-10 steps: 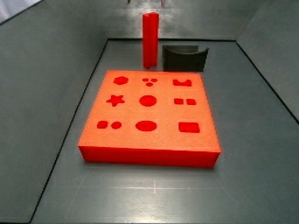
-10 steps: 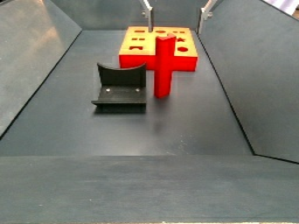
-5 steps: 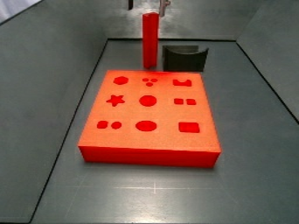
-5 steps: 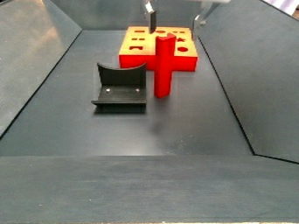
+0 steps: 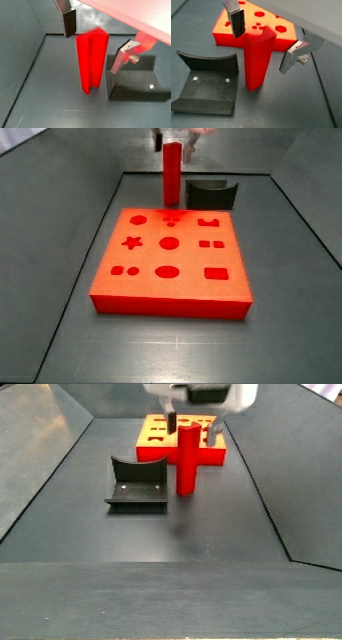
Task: Pick up the arch object. Move up. Rotate the arch object. Move to above the board. Insert the arch object.
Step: Pick up the arch object.
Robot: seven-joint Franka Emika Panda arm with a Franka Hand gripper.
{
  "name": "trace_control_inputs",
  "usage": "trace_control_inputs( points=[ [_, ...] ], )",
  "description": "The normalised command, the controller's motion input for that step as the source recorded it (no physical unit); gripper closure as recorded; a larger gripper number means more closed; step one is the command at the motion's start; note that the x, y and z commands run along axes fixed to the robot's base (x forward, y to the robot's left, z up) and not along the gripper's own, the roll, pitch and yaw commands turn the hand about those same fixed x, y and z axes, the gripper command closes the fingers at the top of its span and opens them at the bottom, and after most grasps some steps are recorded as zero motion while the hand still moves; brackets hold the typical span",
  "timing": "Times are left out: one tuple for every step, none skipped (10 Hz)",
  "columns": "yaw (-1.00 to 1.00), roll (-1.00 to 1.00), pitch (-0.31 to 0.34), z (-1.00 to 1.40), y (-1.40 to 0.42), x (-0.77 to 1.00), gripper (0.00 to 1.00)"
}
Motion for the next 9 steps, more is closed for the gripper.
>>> trace_control_inputs(
  points=[
    [-0.55,-0.11,0.029,-0.38,0.00,0.14,0.00],
    [0.00,-0.01,-0.050,-0.07,0.00,0.00,0.00],
    [0.00,0.00,0.004,0.00,0.00,0.00,0.00],
    [-0.01,0.01,0.004,0.00,0.00,0.00,0.00],
    [0.00,0.00,0.000,0.00,0.00,0.00,0.00],
    [0.00,0.00,0.000,0.00,0.00,0.00,1.00],
    [0.00,0.00,0.000,0.00,0.00,0.00,1.00],
    [0.00,0.00,0.000,0.00,0.00,0.00,1.00],
    [0.00,0.00,0.000,0.00,0.00,0.00,1.00]
  ],
)
